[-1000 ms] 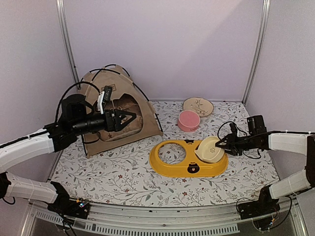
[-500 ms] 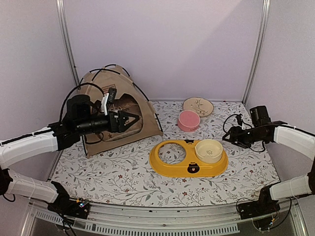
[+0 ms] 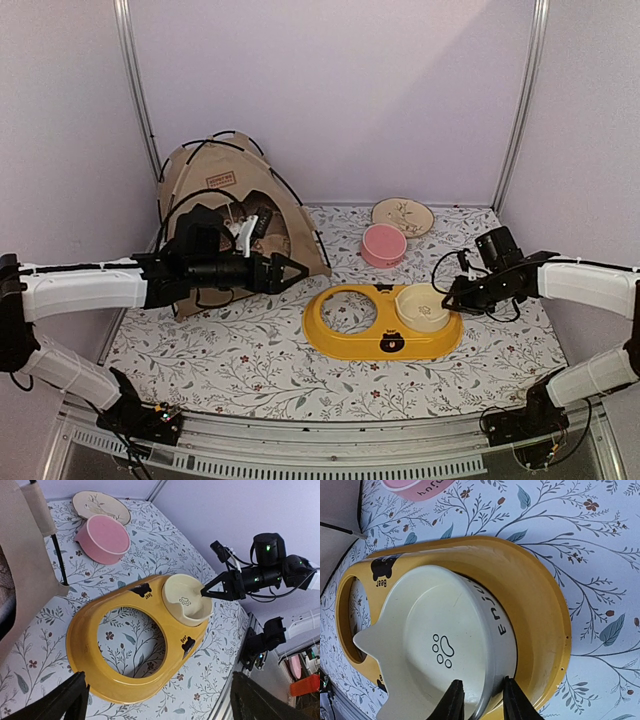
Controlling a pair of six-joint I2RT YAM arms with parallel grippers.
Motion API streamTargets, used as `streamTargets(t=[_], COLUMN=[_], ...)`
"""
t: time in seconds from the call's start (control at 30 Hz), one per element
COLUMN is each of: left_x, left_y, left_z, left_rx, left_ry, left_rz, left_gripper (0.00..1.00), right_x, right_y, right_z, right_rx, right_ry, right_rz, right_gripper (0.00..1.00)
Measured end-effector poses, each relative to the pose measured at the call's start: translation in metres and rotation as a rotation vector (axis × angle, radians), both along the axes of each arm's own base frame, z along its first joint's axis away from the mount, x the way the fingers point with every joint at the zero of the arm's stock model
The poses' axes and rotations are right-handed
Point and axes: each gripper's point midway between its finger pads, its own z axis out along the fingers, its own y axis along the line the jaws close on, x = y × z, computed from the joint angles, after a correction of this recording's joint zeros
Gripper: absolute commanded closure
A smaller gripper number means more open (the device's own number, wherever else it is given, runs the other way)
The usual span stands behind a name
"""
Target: Set up the pet tent
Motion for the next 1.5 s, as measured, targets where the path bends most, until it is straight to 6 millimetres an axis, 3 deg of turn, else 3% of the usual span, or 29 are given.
streamTargets(t=[0.27, 0.47, 0.63, 0.8, 0.93, 1.27, 1.5], left_x=[-0.006, -0.005, -0.003, 0.0, 0.001, -0.001, -0.01], left_y=[-0.02, -0.026, -0.026, -0.025, -0.025, -0.027, -0.033], left_z=[-0.044, -0.058, -0.063, -0.075, -0.084, -0.101, -0.125], left_rx=[0.085, 0.118, 0.133, 0.16, 0.179, 0.215, 0.257], left_ry=[0.068, 0.084, 0.084, 0.095, 0.106, 0.128, 0.167], left_rz=[-0.029, -0.029, -0.021, -0.007, 0.001, 0.006, -0.006], left_gripper=[0.0, 0.01, 0.01, 0.01, 0.01, 0.01, 0.01], right_x=[-0.004, -0.001, -0.008, 0.002, 0.007, 0.013, 0.019], right_y=[-0.005, -0.004, -0.006, -0.002, 0.009, 0.027, 0.022], right_z=[-0.022, -0.02, -0.011, 0.015, 0.024, -0.017, -0.022], right_rx=[-0.053, -0.057, -0.078, -0.094, -0.085, -0.116, -0.131], right_ry=[0.028, 0.008, 0.012, -0.04, -0.064, 0.023, 0.014], right_rz=[-0.041, -0.06, -0.055, -0.056, -0.032, 0.009, -0.012], right_gripper=[0.93, 0.63, 0.58, 0.68, 0.77, 0.8, 0.78])
